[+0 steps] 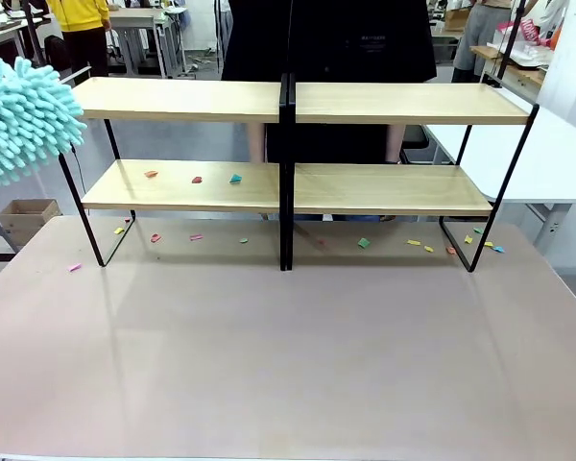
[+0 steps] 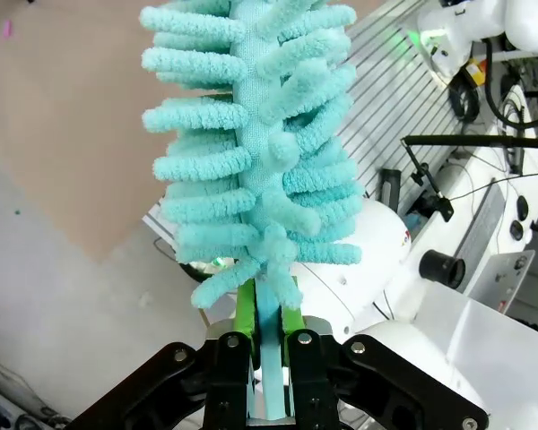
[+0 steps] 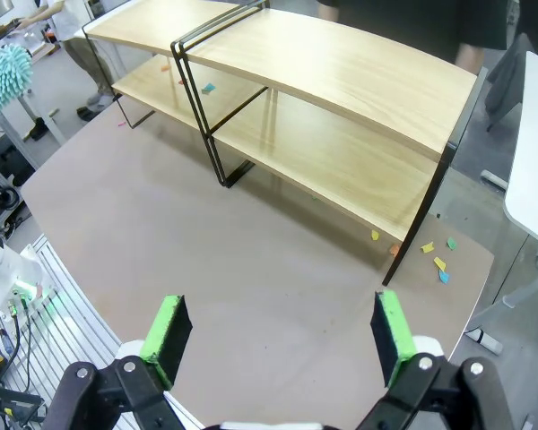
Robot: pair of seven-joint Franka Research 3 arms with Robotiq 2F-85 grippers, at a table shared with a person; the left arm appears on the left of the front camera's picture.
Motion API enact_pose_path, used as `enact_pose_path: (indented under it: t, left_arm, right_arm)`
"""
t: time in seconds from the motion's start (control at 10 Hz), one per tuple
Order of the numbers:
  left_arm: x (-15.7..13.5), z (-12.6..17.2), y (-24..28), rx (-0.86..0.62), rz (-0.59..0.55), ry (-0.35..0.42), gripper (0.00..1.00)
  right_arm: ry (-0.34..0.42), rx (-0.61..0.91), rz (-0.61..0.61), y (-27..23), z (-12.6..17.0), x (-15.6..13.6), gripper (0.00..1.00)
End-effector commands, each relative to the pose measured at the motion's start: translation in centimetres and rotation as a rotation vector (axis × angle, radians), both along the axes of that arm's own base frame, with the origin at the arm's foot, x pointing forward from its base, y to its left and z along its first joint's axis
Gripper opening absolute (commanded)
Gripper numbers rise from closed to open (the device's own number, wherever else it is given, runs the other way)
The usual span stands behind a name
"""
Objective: Clean the shelves.
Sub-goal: Clean another randomly selected level of the Shelf with the Duster.
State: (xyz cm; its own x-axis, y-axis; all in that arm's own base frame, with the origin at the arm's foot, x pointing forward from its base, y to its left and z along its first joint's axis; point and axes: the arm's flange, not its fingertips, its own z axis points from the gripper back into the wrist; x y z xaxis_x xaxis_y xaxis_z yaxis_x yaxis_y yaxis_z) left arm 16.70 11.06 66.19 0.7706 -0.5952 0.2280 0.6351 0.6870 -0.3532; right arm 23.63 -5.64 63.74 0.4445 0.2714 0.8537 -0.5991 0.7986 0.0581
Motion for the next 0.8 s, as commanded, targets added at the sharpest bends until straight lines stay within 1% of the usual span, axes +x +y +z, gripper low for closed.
enact_pose_path:
  t: [0.0,0.1,0.2,0.3,0.4,0.5,0.6,0.7]
  left_arm:
    - [0.9,0.7,-2.4,0.016,-0.032,0.04,0.12]
    - [1.5,0.9,-5.0,-0.043,-0.133,0.067,0.12]
    - [1.4,0.5,-7.6,-0.01,-0.158,0.103,0.12]
    - [1.2,0.5,-10.3,0.003,-0.201,0.091,0.12]
    - [1.3,0.7,-12.9,0.02,-0.218,0.077,0.12]
    - [1.9,0.7,-15.9,0.051,-0.231,0.084,0.12]
    - [3.2,0.3,-19.2,0.08,-0.235,0.11,0.12]
    - [4.4,-1.0,-22.8,0.166,-0.237,0.156,0.12]
  right_arm:
    - [-0.01,-0.003,0.009,-0.1,-0.1,0.1,1.0]
    - [-0.01,-0.003,0.009,-0.1,-0.1,0.1,1.0]
    - [-0.01,-0.003,0.009,-0.1,-0.1,0.1,1.0]
    - [-0.01,-0.003,0.009,-0.1,-0.1,0.1,1.0]
    - [-0.01,-0.003,0.009,-0.1,-0.1,0.1,1.0]
    - [-0.01,-0.003,0.009,-0.1,-0.1,0.1,1.0]
    - [-0.01,-0.003,0.009,-0.1,-0.1,0.1,1.0]
    - [-0.01,-0.003,0.009,-0.1,-0.1,0.1,1.0]
